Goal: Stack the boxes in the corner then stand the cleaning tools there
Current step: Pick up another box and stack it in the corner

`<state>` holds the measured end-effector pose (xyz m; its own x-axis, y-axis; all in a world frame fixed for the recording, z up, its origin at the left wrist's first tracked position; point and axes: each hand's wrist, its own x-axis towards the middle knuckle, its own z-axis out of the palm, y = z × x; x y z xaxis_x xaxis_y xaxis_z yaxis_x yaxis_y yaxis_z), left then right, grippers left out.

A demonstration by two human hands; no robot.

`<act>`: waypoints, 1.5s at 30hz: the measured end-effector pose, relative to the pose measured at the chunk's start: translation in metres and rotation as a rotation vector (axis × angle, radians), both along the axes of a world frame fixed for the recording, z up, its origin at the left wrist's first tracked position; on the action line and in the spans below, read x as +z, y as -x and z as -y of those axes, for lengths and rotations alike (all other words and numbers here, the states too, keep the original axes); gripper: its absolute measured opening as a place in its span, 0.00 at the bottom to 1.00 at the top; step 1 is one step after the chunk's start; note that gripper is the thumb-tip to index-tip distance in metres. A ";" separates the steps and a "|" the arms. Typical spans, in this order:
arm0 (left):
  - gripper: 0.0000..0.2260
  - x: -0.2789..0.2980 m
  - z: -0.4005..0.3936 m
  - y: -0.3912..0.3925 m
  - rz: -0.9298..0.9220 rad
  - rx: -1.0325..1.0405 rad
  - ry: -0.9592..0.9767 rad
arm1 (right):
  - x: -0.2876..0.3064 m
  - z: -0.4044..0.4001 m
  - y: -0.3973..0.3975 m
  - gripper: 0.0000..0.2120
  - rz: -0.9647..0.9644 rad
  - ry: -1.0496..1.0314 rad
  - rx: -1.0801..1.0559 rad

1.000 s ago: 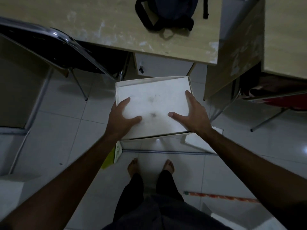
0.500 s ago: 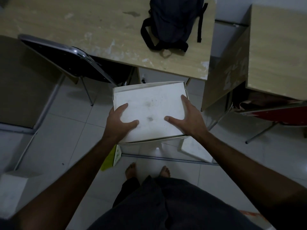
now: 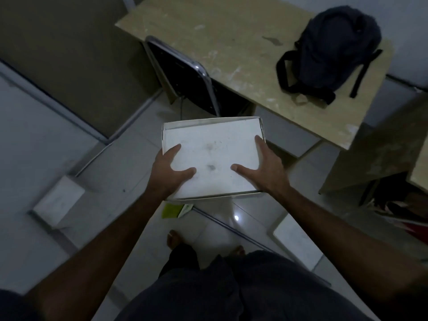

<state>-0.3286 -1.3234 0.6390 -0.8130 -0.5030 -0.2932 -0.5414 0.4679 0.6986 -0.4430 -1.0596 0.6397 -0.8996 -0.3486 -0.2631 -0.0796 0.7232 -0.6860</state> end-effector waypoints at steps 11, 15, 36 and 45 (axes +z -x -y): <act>0.39 0.032 0.119 -0.079 0.012 0.243 0.001 | 0.028 0.156 -0.019 0.56 -0.002 0.018 0.245; 0.39 0.039 0.172 -0.106 -0.011 0.312 -0.011 | 0.038 0.218 -0.032 0.56 -0.003 0.022 0.286; 0.43 0.021 0.407 -0.248 0.005 0.654 -0.040 | 0.018 0.527 -0.114 0.56 0.029 0.026 0.617; 0.39 0.004 0.462 -0.303 -0.023 0.818 -0.018 | -0.008 0.622 -0.153 0.57 0.073 0.039 0.749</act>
<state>-0.0258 -1.7851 0.6435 -0.1966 -0.9351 -0.2947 -0.6919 -0.0807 0.7174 -0.2904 -1.6815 0.6313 -0.3989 -0.8707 -0.2879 -0.4937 0.4684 -0.7327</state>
